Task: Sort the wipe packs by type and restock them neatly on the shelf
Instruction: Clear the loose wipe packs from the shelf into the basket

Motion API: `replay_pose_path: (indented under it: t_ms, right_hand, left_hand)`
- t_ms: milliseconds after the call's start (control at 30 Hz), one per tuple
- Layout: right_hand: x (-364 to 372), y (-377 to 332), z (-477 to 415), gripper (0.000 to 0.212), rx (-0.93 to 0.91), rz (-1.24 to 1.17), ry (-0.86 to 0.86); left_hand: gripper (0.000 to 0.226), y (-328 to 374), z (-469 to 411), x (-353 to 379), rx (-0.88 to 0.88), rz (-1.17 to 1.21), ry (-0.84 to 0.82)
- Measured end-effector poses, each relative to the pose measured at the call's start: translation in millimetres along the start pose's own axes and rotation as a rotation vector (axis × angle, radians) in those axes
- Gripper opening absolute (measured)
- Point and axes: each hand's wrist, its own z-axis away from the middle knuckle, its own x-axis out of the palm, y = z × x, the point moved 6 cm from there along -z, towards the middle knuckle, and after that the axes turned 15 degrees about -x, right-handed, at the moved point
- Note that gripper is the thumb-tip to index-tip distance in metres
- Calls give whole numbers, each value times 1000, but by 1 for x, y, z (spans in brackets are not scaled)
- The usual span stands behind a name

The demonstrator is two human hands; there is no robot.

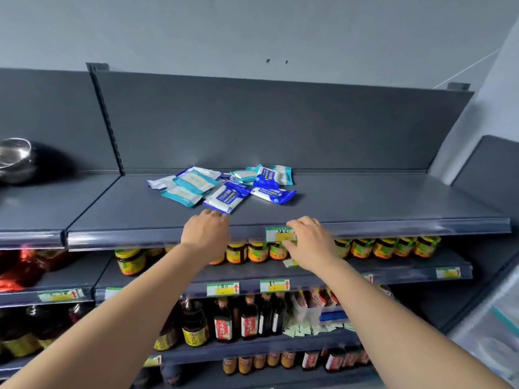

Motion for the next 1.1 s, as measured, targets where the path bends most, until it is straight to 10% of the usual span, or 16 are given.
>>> replay_pose_path:
  t_ms: [300, 633, 933, 1100]
  right_hand:
    - [30, 40, -130, 51, -61, 9, -63]
    - [89, 79, -220, 84, -9, -117, -266]
    - [83, 70, -239, 43, -73, 89, -147]
    - [72, 69, -237, 29, -40, 22, -45]
  left_hand:
    - [38, -27, -119, 36, -174, -30, -30]
    - [136, -40, -190, 93, -424, 47, -360]
    - [65, 8, -221, 77, -267, 149, -137]
    - [90, -6, -227, 72, -278, 26, -110]
